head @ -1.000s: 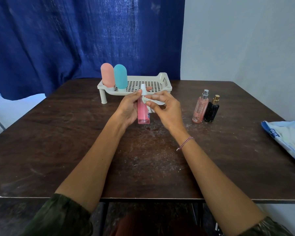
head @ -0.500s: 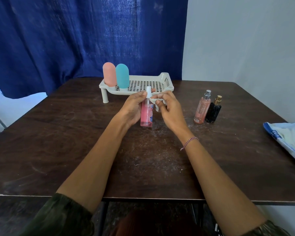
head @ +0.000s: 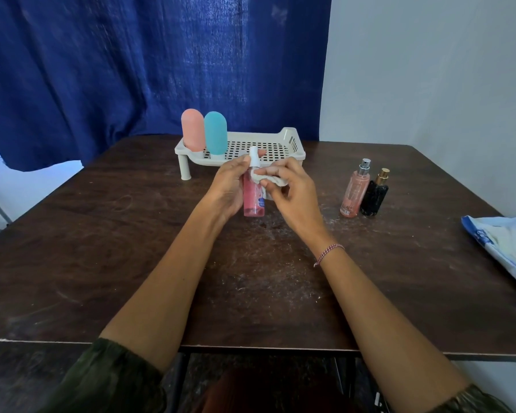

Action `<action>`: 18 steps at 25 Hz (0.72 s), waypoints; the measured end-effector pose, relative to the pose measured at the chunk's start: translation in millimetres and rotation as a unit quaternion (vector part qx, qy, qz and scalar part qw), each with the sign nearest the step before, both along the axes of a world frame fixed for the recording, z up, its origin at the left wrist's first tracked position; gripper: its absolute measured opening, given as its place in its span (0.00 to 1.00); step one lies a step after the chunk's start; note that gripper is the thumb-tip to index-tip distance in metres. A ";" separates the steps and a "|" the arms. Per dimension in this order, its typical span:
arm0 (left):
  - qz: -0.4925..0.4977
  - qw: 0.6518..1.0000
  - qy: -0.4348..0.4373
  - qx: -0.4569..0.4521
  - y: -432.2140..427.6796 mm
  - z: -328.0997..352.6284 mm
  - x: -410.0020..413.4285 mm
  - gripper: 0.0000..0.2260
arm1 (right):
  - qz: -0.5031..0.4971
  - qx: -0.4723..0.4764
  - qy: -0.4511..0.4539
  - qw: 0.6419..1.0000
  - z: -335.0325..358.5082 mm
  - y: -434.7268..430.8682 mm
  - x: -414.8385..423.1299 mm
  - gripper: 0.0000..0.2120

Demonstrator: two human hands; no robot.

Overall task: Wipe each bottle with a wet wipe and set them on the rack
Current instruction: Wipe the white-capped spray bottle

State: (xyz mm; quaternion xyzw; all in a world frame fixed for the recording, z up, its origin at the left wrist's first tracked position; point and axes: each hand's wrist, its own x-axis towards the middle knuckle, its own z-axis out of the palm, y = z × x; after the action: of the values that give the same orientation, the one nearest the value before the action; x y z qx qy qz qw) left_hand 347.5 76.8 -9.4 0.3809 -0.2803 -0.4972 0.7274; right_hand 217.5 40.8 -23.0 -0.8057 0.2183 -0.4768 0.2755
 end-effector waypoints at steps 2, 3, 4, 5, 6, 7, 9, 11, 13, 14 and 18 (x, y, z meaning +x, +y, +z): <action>0.018 1.000 0.009 0.004 0.6 1.6 1.8 0.14 | 0.013 -0.013 0.022 1.000 -0.4 2.6 1.6 0.12; 0.028 1.000 0.011 0.002 1.3 2.2 2.2 0.13 | 0.021 -0.014 0.031 0.999 -0.5 3.4 1.7 0.13; 0.038 0.999 0.015 -0.002 2.1 2.9 2.6 0.13 | 0.032 -0.014 0.037 0.999 -0.6 3.7 1.6 0.13; 0.049 0.999 0.019 -0.004 2.9 3.6 2.7 0.13 | 0.043 -0.013 0.042 0.998 -0.4 3.4 0.7 0.13; 0.061 0.998 0.023 -0.004 3.5 4.0 2.7 0.12 | 0.053 -0.013 0.049 0.997 0.0 2.7 -0.4 0.13; 0.074 0.997 0.025 -0.001 3.7 4.4 3.1 0.11 | 0.063 -0.013 0.058 0.996 0.2 2.0 -1.4 0.12; 0.102 0.994 0.025 0.011 4.1 5.0 5.0 0.09 | 0.079 -0.006 0.076 0.994 0.2 1.5 -2.9 0.12; 0.129 0.991 0.029 0.020 3.6 5.3 8.8 0.08 | 0.091 0.007 0.092 0.992 -0.1 1.7 -3.6 0.12; 0.148 0.988 0.020 0.031 2.9 4.9 13.0 0.10 | 0.099 0.019 0.109 0.989 -0.8 0.5 -4.8 0.12; 0.154 0.987 0.012 0.037 2.5 4.6 14.8 0.13 | 0.102 0.023 0.123 0.987 -1.0 -1.2 -6.3 0.12; 0.162 0.986 -0.020 0.046 2.4 3.6 17.3 0.15 | 0.077 0.022 0.193 0.978 -2.3 -10.9 -13.4 0.12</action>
State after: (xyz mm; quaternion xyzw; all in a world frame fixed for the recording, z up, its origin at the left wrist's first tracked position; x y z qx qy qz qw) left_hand 364.8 79.2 -5.7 0.4639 -0.2066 -0.3777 0.7743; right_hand 204.1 29.9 -25.3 -0.8909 0.2145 -0.2847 0.2815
